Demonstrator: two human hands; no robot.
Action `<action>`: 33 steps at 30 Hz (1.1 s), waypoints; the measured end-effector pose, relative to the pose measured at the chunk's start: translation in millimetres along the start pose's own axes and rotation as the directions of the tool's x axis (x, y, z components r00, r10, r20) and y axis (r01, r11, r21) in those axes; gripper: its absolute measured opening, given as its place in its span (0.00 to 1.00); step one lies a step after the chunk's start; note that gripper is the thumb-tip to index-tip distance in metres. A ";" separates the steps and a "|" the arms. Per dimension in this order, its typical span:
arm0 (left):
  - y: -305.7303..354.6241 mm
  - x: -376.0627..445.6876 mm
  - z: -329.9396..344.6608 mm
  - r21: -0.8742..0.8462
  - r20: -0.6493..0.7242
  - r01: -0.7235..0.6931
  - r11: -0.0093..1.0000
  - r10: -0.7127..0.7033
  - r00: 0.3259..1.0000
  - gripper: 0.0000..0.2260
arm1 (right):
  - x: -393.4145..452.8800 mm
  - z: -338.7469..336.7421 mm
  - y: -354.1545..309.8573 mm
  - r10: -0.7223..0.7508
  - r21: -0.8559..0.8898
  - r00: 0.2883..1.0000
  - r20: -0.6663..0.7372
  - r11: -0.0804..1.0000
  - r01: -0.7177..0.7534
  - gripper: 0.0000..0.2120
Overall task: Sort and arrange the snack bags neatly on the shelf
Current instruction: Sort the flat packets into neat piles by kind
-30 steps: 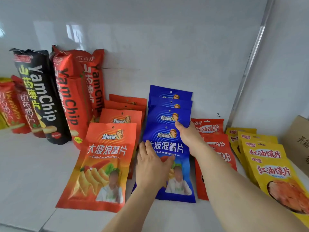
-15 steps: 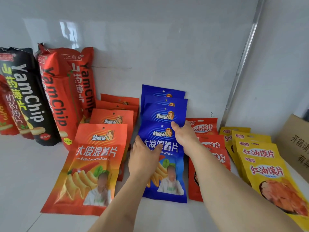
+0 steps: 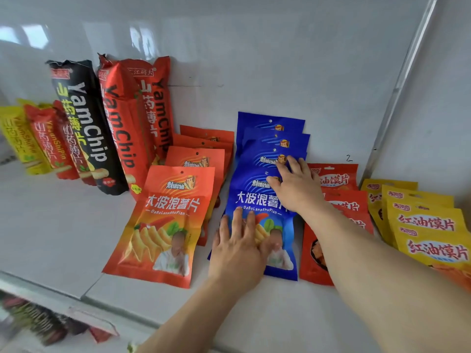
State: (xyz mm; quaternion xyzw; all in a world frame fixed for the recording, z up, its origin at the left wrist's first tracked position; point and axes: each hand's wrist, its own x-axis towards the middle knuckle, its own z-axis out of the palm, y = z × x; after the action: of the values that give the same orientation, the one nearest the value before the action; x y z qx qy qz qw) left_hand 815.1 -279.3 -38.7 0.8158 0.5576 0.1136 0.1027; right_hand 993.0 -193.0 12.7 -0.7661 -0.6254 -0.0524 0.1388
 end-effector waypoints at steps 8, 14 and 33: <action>7.1 -4.5 -7.3 0.090 0.012 -0.002 0.996 0.001 1.000 0.45 | 0.1 -3.0 -6.2 0.020 -0.055 1.000 -0.014 0.998 -0.021 0.31; -38.1 -30.7 -37.3 0.114 -0.432 0.006 0.993 0.044 0.901 0.31 | 3.5 -16.4 -49.6 0.006 0.016 0.992 -0.128 1.000 -0.004 0.32; -168.6 12.4 -49.9 0.122 -0.140 -0.158 0.980 0.175 0.975 0.31 | 75.6 -0.4 -200.5 -0.079 -0.119 0.996 -0.033 0.990 0.074 0.37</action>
State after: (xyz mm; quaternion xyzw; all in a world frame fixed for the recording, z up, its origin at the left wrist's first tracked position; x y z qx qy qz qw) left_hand 655.0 -205.4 -40.0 0.8533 0.4988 0.1518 0.0055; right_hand 814.0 -85.8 61.8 -0.7472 -0.6475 -0.1089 0.1027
